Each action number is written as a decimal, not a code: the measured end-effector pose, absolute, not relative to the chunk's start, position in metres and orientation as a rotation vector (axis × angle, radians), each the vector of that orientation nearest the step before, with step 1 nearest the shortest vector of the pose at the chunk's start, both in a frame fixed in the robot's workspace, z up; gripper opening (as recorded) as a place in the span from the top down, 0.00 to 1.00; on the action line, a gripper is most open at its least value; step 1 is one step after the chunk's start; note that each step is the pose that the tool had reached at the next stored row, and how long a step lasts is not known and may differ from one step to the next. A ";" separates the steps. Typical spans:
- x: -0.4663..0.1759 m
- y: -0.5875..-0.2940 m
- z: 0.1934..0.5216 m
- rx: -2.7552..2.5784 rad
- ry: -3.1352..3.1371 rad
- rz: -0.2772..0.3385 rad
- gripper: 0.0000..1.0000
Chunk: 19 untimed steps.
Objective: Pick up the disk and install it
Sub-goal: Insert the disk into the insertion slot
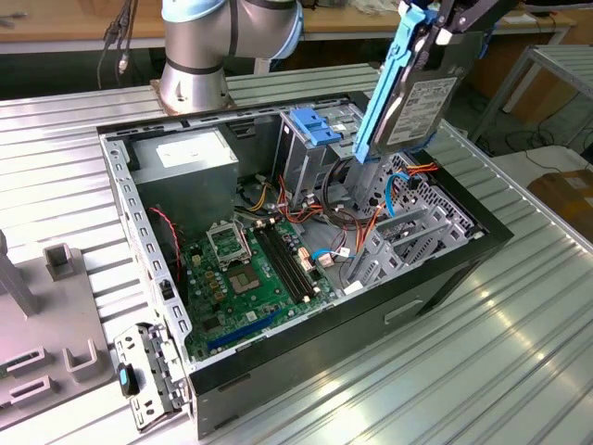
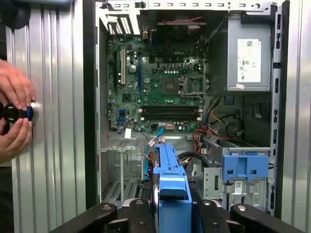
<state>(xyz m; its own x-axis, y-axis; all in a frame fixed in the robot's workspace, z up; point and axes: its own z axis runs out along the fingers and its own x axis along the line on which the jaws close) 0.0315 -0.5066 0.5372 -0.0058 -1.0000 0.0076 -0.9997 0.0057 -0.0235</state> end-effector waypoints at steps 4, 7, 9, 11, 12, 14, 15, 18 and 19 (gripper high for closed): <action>0.045 -0.511 0.535 -2.199 2.228 -0.034 0.63; 0.046 -0.531 0.533 -2.196 2.230 -0.034 0.63; 0.047 -0.544 0.531 -2.196 2.231 -0.034 0.63; 0.048 -0.551 0.528 -2.194 2.229 -0.030 0.63; 0.048 -0.556 0.525 -2.191 2.226 -0.023 0.63; 0.049 -0.562 0.520 -2.182 2.218 -0.004 0.63; 0.049 -0.562 0.518 -2.181 2.217 -0.002 0.63; 0.050 -0.563 0.509 -2.179 2.218 -0.001 0.63; 0.050 -0.563 0.508 -2.178 2.219 -0.001 0.63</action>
